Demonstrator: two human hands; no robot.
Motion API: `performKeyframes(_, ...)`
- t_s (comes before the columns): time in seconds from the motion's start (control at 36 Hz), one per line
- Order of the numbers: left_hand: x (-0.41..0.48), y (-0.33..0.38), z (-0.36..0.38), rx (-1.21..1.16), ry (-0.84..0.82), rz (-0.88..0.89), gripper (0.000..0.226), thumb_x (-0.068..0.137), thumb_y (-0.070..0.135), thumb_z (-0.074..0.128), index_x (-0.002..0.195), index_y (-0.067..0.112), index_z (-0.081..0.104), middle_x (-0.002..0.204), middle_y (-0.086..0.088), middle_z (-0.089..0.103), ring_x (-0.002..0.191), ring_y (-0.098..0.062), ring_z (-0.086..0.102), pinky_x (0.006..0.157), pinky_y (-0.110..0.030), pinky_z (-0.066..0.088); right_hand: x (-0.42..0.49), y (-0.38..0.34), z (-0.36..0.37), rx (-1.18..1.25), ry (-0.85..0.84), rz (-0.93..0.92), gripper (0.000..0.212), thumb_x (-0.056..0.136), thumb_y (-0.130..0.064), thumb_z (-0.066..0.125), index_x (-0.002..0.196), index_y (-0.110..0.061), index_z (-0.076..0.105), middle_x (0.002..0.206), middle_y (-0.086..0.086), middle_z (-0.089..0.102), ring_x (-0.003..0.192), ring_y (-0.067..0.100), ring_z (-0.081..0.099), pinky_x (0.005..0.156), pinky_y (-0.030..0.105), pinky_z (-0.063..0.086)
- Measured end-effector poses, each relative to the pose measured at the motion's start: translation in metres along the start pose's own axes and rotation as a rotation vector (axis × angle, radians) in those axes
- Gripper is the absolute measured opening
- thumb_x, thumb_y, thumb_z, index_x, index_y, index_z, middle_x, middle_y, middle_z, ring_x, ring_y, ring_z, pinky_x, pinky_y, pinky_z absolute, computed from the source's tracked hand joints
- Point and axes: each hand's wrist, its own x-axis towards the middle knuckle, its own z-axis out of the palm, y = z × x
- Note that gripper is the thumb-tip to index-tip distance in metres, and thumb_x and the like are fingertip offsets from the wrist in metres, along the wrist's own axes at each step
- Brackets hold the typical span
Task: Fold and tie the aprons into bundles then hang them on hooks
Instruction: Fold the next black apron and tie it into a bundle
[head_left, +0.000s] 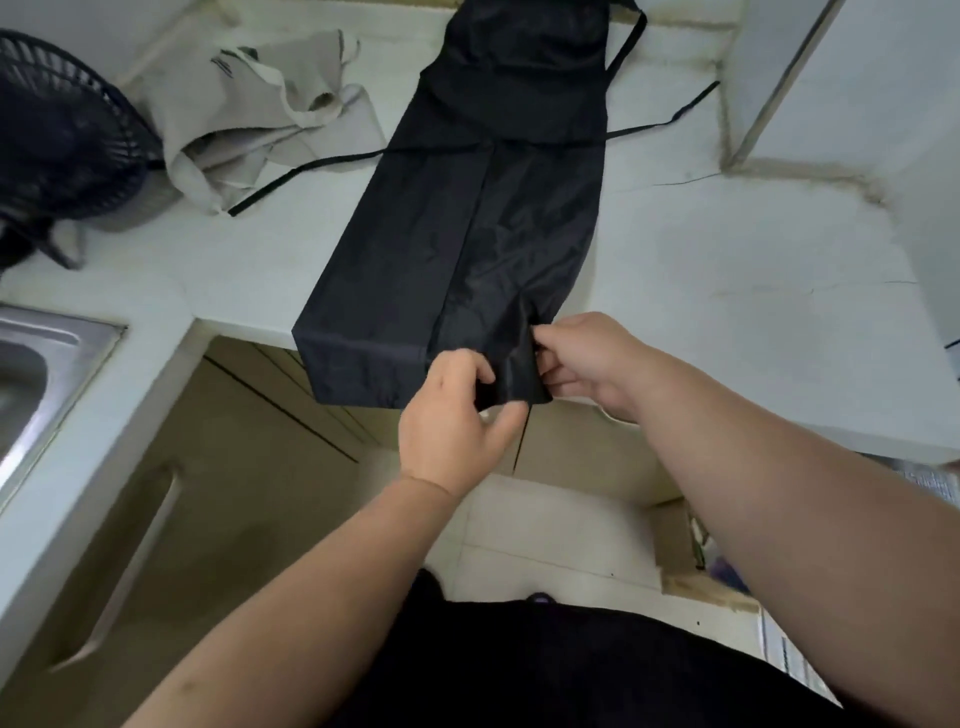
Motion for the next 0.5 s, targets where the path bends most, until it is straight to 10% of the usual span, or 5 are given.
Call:
performKeyframes(0.14, -0.025, 0.019, 0.012, -0.385, -0.114, -0.791, 0.036, 0.089, 0.030, 0.060, 0.059, 0.010, 0.059, 0.054, 0.005, 0.055, 0.057, -0.016, 0.050, 0.063, -0.031, 0.046, 0.001, 0.004, 0.004, 0.025, -0.064, 0.018, 0.015, 0.096, -0.024, 0.051, 0.087, -0.013, 0.054, 0.069, 0.006, 0.056, 0.075, 0.021, 0.054, 0.083, 0.034, 0.050)
performKeyframes(0.28, -0.035, 0.043, 0.025, -0.678, 0.003, -0.873, 0.038, 0.087, 0.021, 0.059, 0.124, 0.016, 0.049, 0.111, -0.004, 0.061, 0.094, -0.012, 0.062, 0.088, -0.027, 0.051, -0.002, 0.009, 0.005, 0.053, -0.091, 0.006, 0.016, 0.096, -0.021, 0.052, 0.090, -0.007, 0.055, 0.072, 0.011, 0.059, 0.070, 0.023, 0.061, 0.069, 0.032, 0.057)
performKeyframes(0.36, -0.034, 0.059, 0.032, -0.763, 0.164, -0.895, 0.055, 0.081, 0.011, 0.074, 0.115, 0.014, 0.030, 0.113, -0.004, 0.051, 0.085, 0.004, 0.058, 0.070, -0.009, 0.046, -0.002, 0.010, 0.003, 0.037, -0.115, -0.005, 0.019, 0.097, -0.023, 0.051, 0.086, -0.009, 0.055, 0.069, 0.009, 0.061, 0.066, 0.021, 0.061, 0.063, 0.029, 0.056)
performKeyframes(0.5, -0.025, 0.057, 0.041, -0.588, 0.287, -0.891, 0.057, 0.074, 0.014, 0.081, 0.099, 0.010, 0.030, 0.093, -0.005, 0.056, 0.080, -0.016, 0.057, 0.076, -0.028, 0.051, -0.002, 0.009, 0.000, 0.003, -0.133, 0.008, 0.016, 0.096, -0.025, 0.052, 0.084, -0.013, 0.053, 0.067, 0.005, 0.060, 0.064, 0.018, 0.059, 0.061, 0.028, 0.052)
